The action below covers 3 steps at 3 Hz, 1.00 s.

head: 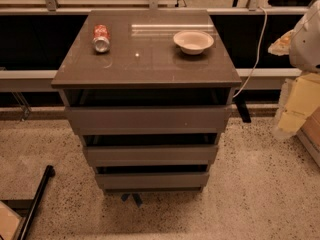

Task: Open bottom drawer

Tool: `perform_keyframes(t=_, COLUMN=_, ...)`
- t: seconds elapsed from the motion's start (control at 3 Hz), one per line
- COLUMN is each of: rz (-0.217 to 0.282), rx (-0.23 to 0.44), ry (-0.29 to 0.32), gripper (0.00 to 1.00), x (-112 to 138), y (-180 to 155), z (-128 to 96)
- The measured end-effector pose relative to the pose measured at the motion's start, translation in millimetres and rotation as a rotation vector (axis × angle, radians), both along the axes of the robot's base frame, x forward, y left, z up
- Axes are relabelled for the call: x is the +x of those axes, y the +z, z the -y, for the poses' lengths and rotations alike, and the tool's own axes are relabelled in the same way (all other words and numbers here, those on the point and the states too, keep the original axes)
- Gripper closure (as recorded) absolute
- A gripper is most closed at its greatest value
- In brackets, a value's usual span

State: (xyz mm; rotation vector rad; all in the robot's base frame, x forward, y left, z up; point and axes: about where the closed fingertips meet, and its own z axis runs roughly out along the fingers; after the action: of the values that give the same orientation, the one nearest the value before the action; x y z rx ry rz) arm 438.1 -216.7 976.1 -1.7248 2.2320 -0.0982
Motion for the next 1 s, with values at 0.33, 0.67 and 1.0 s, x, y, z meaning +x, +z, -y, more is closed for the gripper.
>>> perform_keyframes(t=0.33, rz=0.014, rx=0.005, ry=0.002, gripper=0.0, x=0.3, y=1.8, z=-1.2)
perform_keyframes(t=0.67, rz=0.037, rx=0.01, ry=0.002, gripper=0.0, x=6.9, y=-15.2, z=-8.1)
perform_keyframes(t=1.0, rz=0.038, rx=0.006, ry=-0.007, gripper=0.0, x=20.7, y=-50.6, z=-13.9)
